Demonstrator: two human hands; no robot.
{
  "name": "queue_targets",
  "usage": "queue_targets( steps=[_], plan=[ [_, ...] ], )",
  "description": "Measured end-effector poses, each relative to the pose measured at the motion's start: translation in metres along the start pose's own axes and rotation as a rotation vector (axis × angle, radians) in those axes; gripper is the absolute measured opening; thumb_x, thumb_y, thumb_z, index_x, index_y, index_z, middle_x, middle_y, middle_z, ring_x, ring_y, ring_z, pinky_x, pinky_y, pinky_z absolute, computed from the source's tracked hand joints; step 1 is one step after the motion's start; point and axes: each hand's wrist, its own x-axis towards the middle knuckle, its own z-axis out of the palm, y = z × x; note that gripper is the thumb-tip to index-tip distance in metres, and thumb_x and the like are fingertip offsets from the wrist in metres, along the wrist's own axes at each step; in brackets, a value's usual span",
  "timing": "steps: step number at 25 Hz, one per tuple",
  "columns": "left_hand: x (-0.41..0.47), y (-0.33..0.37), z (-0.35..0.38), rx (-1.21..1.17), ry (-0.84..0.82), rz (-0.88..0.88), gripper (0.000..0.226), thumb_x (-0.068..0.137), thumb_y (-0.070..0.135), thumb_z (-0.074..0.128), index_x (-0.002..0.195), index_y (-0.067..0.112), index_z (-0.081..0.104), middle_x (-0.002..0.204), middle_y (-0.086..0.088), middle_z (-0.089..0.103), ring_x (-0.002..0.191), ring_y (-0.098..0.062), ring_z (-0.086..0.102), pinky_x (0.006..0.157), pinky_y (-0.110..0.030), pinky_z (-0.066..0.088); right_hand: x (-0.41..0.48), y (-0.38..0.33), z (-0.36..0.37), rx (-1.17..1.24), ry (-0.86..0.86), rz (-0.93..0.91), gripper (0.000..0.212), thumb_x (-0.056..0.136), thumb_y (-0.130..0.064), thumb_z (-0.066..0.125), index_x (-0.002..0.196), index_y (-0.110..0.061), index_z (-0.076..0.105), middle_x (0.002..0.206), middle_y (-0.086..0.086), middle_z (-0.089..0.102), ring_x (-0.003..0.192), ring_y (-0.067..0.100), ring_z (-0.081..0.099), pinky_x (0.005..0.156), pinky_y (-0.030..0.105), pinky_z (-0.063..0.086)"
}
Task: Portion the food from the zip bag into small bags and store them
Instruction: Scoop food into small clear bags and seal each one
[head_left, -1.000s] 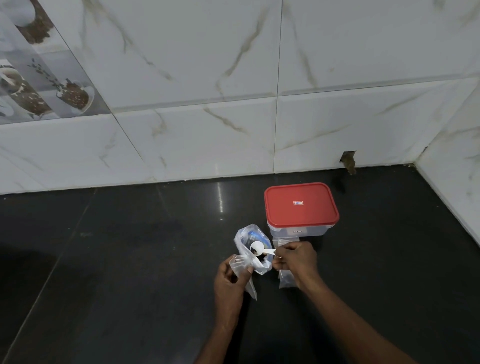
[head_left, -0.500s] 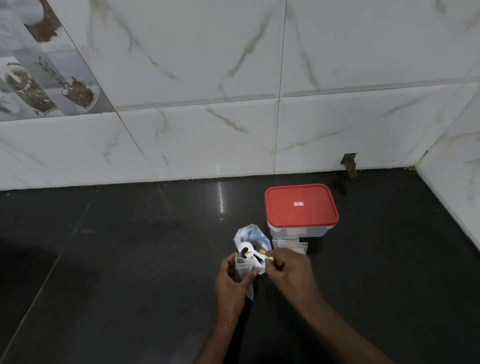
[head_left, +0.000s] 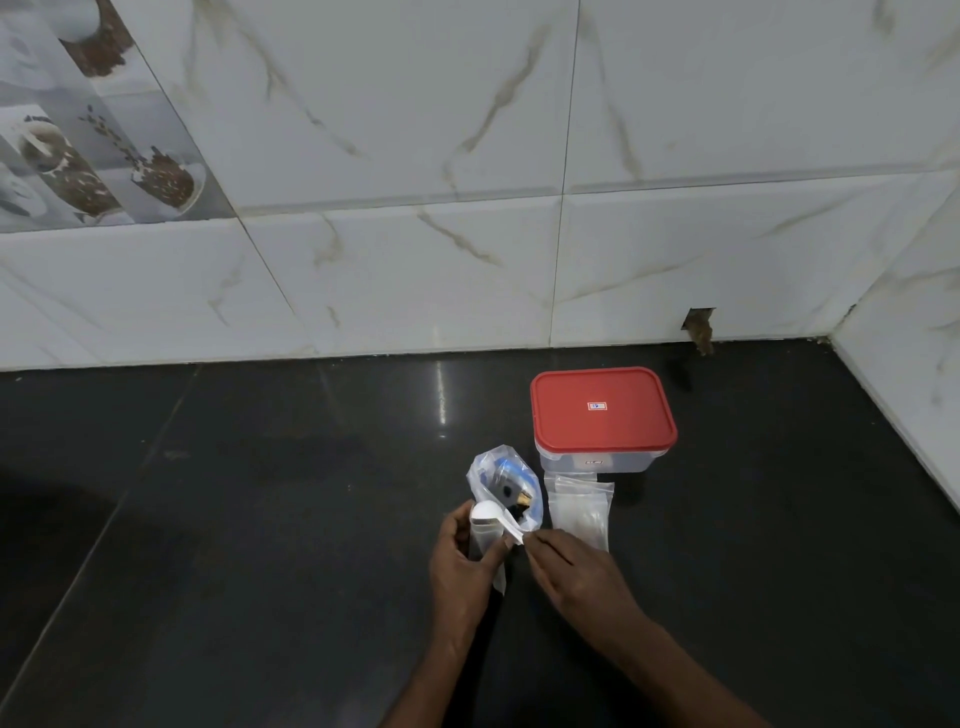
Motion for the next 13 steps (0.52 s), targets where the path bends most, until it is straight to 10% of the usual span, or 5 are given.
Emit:
queue_targets(
  steps=[13],
  plan=[
    [0.000,-0.001,0.000,-0.019,0.003,0.017,0.068,0.062,0.046,0.084,0.123,0.028,0.063,0.120,0.010,0.071,0.110,-0.008,0.068,0.093,-0.033,0.057,0.010,-0.001,0.003,0.264,0.082,0.302,0.017,0.081,-0.009,0.072,0.098,-0.013,0.075,0.083,-0.005,0.070,0.071,0.000,0.064,0.066,0.018,0.056]
  ],
)
